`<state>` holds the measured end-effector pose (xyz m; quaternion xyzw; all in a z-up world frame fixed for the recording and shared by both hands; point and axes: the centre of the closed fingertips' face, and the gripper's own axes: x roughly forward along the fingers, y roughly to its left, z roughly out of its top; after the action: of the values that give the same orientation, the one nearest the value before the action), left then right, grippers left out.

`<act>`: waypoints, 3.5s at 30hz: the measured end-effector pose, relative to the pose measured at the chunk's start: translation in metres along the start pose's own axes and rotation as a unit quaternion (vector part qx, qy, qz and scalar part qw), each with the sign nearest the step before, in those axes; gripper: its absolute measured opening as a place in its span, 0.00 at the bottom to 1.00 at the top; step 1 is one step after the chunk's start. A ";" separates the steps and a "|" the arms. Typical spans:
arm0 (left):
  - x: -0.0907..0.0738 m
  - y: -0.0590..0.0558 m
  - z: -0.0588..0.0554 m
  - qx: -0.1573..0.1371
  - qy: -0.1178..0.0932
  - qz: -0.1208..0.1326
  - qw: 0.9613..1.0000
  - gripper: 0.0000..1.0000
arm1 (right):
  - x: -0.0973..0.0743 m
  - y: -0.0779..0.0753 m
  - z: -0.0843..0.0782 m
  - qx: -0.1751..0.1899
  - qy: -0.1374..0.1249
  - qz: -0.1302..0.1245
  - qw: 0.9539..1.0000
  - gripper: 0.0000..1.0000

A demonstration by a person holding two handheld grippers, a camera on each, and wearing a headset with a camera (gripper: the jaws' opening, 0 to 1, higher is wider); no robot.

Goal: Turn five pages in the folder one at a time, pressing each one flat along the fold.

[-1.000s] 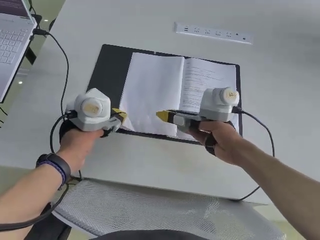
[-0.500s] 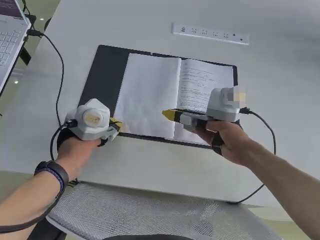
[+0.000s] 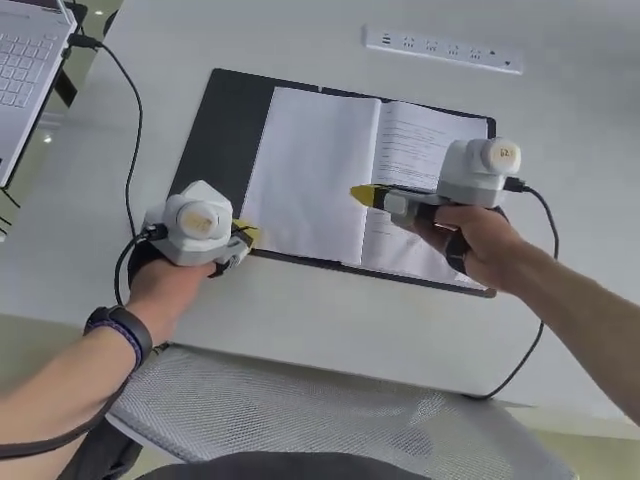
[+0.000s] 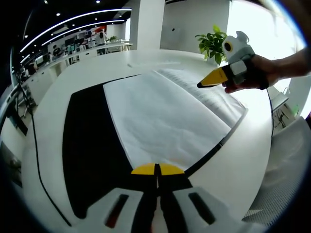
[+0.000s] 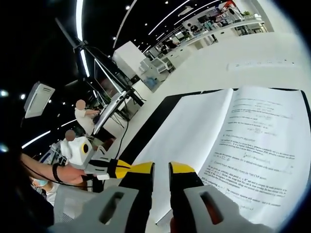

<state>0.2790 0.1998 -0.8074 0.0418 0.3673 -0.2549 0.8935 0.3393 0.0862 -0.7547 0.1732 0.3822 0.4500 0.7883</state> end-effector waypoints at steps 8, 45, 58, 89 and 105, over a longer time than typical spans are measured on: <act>0.001 0.000 0.000 0.003 0.004 -0.002 1.000 0.00 | 0.010 -0.018 -0.006 0.011 0.011 -0.004 1.000 0.05; 0.003 0.003 -0.001 -0.024 0.008 -0.003 1.000 0.00 | 0.028 -0.066 0.032 0.074 -0.035 0.005 0.997 0.00; 0.000 0.001 0.001 -0.028 0.009 -0.004 1.000 0.00 | 0.044 -0.103 0.069 0.136 -0.097 -0.002 0.986 0.00; 0.001 0.002 0.001 -0.033 0.009 -0.004 0.999 0.00 | 0.070 -0.166 0.128 0.160 -0.178 -0.059 0.969 0.00; 0.001 0.002 0.001 -0.045 0.002 -0.002 0.999 0.00 | 0.052 -0.122 0.076 0.145 -0.141 0.005 0.979 0.00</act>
<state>0.2814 0.2010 -0.8075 0.0012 0.3802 -0.2402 0.8932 0.4830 0.0700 -0.8036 0.3491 0.3276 0.3647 0.7987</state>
